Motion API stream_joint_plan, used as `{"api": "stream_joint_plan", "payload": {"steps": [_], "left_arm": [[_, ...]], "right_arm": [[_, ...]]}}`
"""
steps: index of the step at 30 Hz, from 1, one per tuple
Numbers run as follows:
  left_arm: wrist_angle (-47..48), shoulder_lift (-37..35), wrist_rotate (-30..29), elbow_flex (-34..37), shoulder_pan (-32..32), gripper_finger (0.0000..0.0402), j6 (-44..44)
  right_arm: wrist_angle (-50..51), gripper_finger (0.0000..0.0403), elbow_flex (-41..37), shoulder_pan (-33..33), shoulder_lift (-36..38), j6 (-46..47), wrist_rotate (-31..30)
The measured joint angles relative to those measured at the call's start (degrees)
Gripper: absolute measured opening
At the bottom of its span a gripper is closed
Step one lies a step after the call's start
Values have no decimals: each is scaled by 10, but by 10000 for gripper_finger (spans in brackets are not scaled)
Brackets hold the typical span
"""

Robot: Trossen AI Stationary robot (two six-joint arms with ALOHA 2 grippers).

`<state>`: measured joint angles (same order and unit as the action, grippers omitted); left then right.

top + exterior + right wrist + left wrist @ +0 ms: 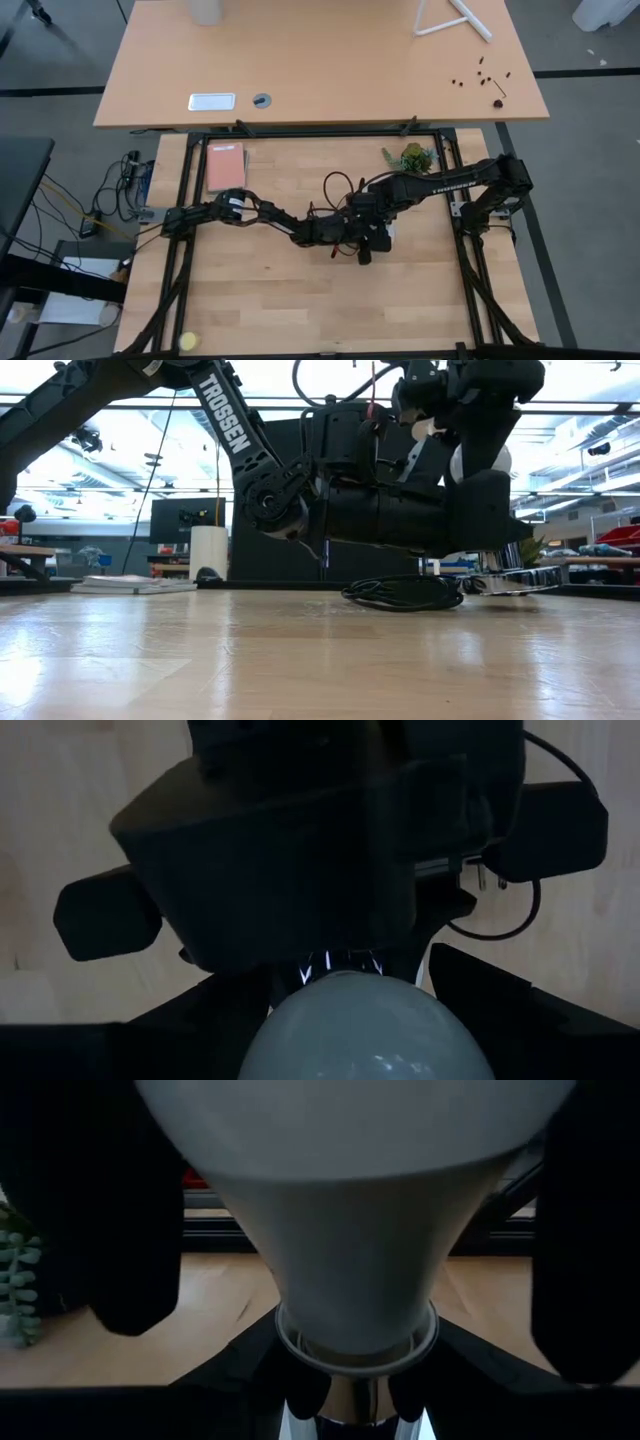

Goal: Screw lightbulb
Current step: Insert the lightbulb into the lamp

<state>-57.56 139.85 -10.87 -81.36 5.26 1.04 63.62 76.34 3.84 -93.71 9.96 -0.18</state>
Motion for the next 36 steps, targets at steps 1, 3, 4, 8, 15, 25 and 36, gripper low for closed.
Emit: {"api": "stream_joint_plan", "payload": {"steps": [1,3,4,8,15,25,36], "left_arm": [[-2,0,0,0,0,186,0],[-3,0,0,0,0,187,0],[-3,0,0,0,0,187,0],[-3,0,2,0,0,187,0],[-9,2,7,0,0,187,0],[-6,2,7,0,1,187,-3],[3,2,-3,0,0,187,-1]], "right_arm": [[-1,275,0,0,0,-1,-2],[-2,276,0,0,0,1,-8],[-2,276,0,0,0,6,-9],[-3,274,0,7,0,24,-13],[3,280,0,10,0,45,-2],[15,281,0,11,0,63,9],[14,280,0,10,0,84,-30]]}}
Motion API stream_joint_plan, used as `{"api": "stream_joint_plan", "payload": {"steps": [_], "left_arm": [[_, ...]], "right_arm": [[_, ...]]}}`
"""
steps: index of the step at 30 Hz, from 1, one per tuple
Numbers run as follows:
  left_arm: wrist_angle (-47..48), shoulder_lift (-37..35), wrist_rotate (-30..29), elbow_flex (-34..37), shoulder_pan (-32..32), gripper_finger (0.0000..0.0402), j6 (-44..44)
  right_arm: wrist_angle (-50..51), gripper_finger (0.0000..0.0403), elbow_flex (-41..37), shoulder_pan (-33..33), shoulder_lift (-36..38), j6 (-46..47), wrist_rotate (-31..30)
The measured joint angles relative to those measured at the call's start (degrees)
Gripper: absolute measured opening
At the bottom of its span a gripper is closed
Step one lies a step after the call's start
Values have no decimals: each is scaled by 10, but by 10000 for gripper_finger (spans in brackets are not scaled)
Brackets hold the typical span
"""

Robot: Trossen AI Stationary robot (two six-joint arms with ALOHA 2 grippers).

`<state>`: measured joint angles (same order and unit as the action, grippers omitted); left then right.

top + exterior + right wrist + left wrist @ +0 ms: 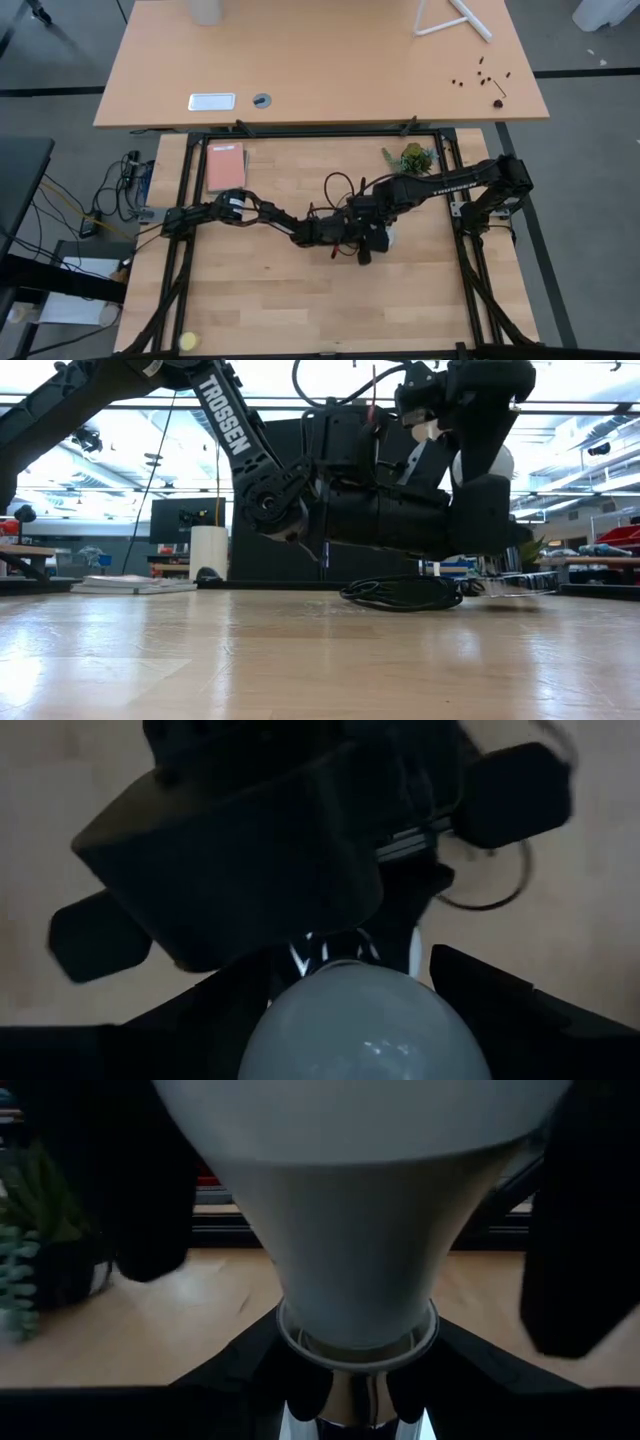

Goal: Screw lightbulb
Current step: Insert the lightbulb into the lamp

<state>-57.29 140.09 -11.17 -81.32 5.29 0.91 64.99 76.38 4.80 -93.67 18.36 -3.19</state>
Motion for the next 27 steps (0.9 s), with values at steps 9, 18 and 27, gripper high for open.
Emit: {"api": "stream_joint_plan", "payload": {"steps": [9,18,27], "left_arm": [[-1,0,-19,0,-2,187,1],[-2,0,-18,0,-1,187,2],[-2,0,-19,0,-1,187,3]], "right_arm": [[-2,281,0,0,0,-54,-49],[-19,279,0,0,0,-107,-33],[-13,279,0,0,0,-108,-25]]}}
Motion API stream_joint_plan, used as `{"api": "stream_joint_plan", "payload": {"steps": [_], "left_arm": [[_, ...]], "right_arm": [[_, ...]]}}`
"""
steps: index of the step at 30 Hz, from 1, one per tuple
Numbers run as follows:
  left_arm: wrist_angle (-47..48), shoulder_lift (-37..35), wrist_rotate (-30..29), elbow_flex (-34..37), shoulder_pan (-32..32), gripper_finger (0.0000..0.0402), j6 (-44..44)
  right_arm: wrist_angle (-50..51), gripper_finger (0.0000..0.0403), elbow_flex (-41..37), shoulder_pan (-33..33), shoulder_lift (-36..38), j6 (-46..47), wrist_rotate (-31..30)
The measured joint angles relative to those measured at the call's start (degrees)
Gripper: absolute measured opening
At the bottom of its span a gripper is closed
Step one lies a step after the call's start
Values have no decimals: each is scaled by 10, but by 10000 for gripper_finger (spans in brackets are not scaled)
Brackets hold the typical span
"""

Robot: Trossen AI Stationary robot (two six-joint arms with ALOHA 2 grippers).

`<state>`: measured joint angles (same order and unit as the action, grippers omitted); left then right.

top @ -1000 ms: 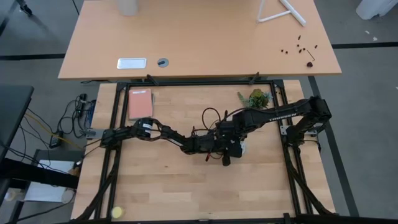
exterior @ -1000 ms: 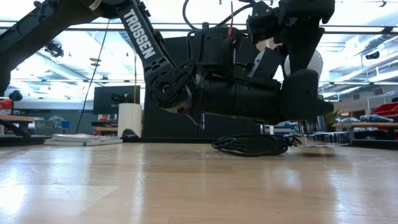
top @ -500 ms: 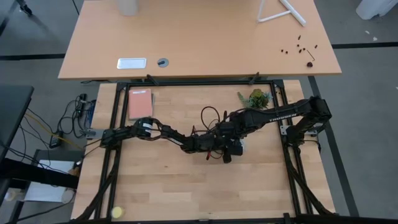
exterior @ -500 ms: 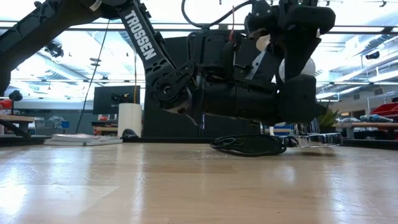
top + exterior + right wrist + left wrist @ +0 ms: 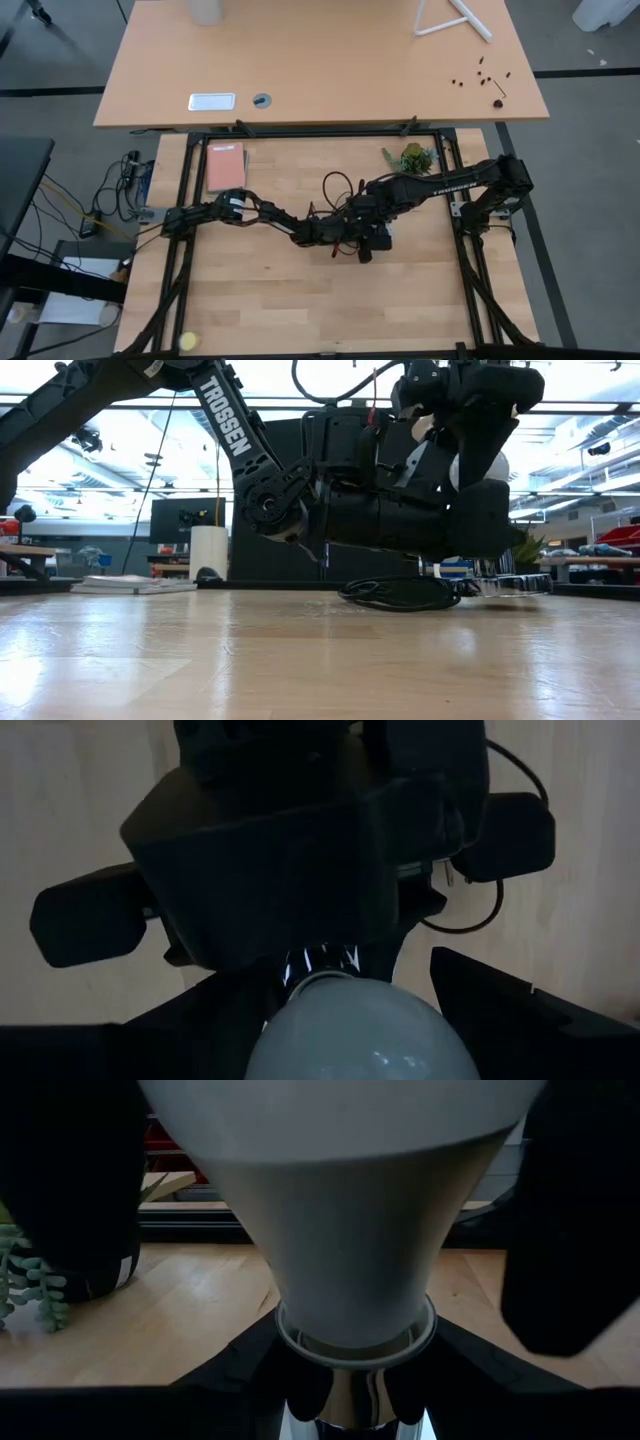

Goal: Screw lightbulb
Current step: Insert the lightbulb into the lamp

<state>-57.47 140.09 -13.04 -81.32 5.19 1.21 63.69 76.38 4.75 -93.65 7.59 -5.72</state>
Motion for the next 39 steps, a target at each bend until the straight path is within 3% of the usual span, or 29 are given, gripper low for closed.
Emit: {"api": "stream_joint_plan", "payload": {"steps": [17,28,39], "left_arm": [[20,0,0,0,2,187,17],[48,-1,-3,-1,2,187,29],[56,-2,-19,-1,2,187,31]], "right_arm": [[31,272,1,5,0,-163,41],[-32,273,1,5,1,-134,52],[7,299,21,2,5,-136,51]]}}
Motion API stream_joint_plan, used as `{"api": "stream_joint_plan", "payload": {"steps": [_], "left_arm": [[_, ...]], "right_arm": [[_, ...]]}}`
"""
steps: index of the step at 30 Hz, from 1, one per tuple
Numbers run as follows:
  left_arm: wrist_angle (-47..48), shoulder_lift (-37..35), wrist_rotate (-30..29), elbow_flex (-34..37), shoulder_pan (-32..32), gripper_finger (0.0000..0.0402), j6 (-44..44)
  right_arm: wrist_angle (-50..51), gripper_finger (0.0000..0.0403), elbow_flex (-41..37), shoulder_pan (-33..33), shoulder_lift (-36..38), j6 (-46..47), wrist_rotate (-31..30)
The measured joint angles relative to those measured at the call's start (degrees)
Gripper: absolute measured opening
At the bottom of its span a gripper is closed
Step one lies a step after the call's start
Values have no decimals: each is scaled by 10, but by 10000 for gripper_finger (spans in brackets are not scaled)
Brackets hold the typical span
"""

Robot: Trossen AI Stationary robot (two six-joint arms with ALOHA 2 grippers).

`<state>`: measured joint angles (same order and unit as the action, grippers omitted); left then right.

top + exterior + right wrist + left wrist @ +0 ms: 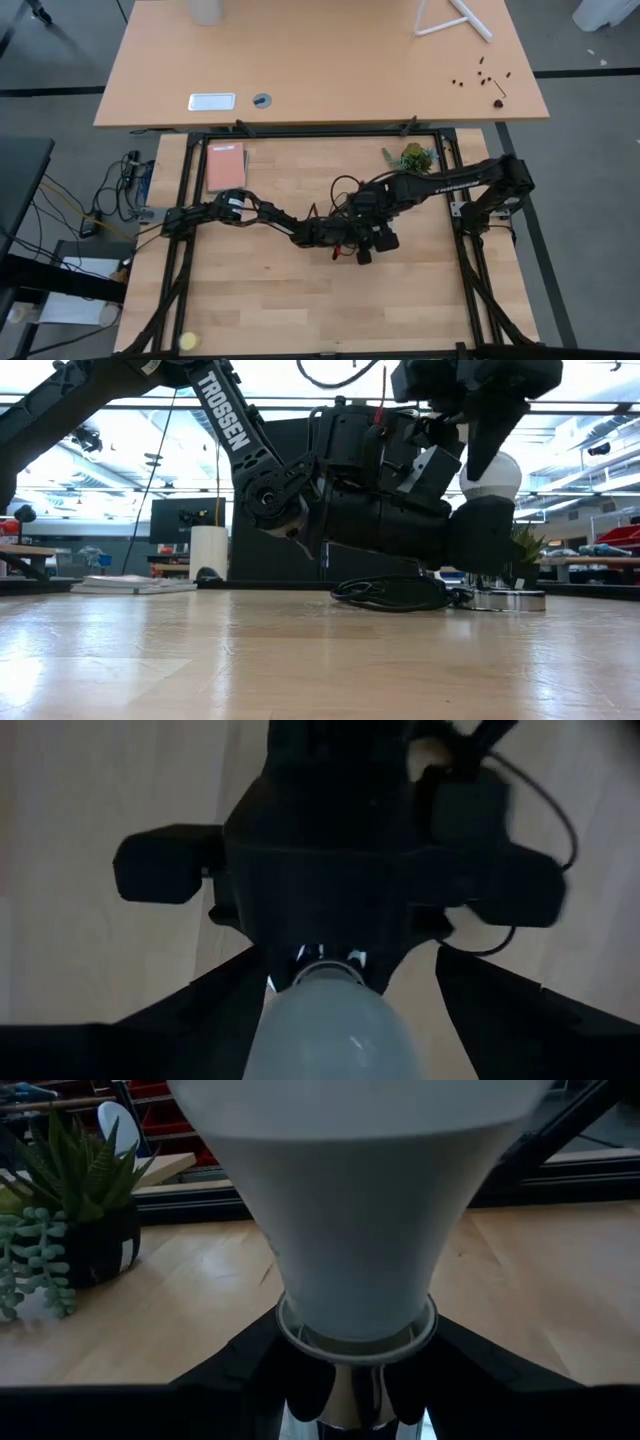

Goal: Screw lightbulb
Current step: Insert the lightbulb into the lamp

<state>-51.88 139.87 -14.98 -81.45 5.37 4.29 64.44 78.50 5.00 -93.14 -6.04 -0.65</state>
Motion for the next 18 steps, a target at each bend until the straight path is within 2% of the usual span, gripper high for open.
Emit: {"api": "stream_joint_plan", "payload": {"steps": [7,14,18], "left_arm": [[-1,0,-1,0,0,192,0],[3,4,-7,3,2,242,3],[-3,4,-40,3,12,255,15]], "right_arm": [[38,316,11,10,1,0,-6],[51,323,11,25,0,20,-17],[51,323,4,33,0,24,-28]]}}
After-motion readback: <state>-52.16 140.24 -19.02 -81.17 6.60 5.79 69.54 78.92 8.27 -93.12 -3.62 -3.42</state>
